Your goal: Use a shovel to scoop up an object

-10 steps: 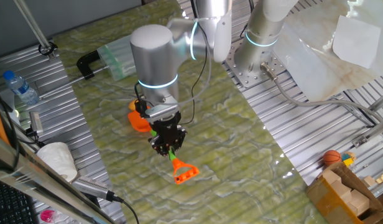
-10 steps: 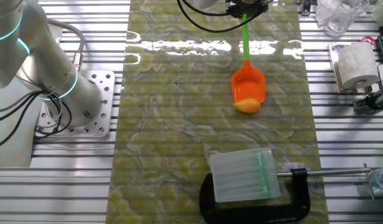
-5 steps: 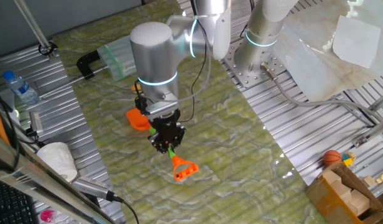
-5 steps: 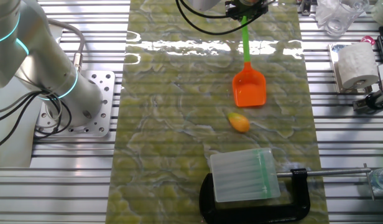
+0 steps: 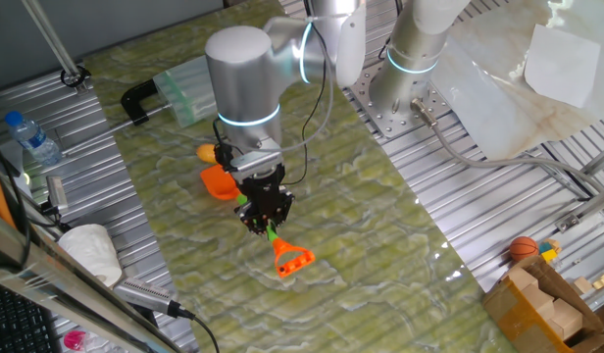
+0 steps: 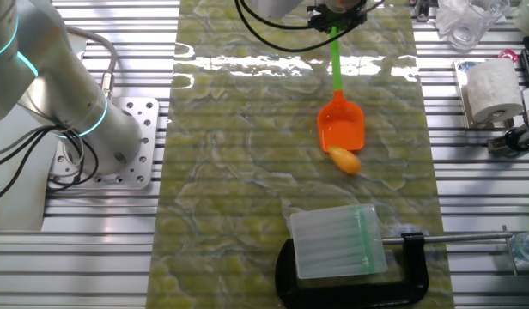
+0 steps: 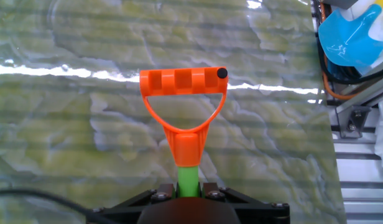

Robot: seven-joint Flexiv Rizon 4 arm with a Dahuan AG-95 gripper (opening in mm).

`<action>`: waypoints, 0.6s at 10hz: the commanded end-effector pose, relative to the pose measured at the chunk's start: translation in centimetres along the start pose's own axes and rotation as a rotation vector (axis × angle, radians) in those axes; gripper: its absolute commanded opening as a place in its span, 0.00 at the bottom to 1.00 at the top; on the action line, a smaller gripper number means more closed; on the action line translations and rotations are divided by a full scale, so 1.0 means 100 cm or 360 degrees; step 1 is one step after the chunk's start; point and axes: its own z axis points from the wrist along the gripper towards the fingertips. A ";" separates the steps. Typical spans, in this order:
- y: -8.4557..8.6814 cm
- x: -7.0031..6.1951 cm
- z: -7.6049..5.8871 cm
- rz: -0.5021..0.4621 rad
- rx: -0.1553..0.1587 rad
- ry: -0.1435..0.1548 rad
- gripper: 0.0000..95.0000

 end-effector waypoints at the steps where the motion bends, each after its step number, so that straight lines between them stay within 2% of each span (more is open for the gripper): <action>1: 0.002 0.002 -0.001 -0.0007 0.0002 0.0002 0.00; 6: 0.012 0.012 -0.009 -0.0019 0.0005 -0.0002 0.00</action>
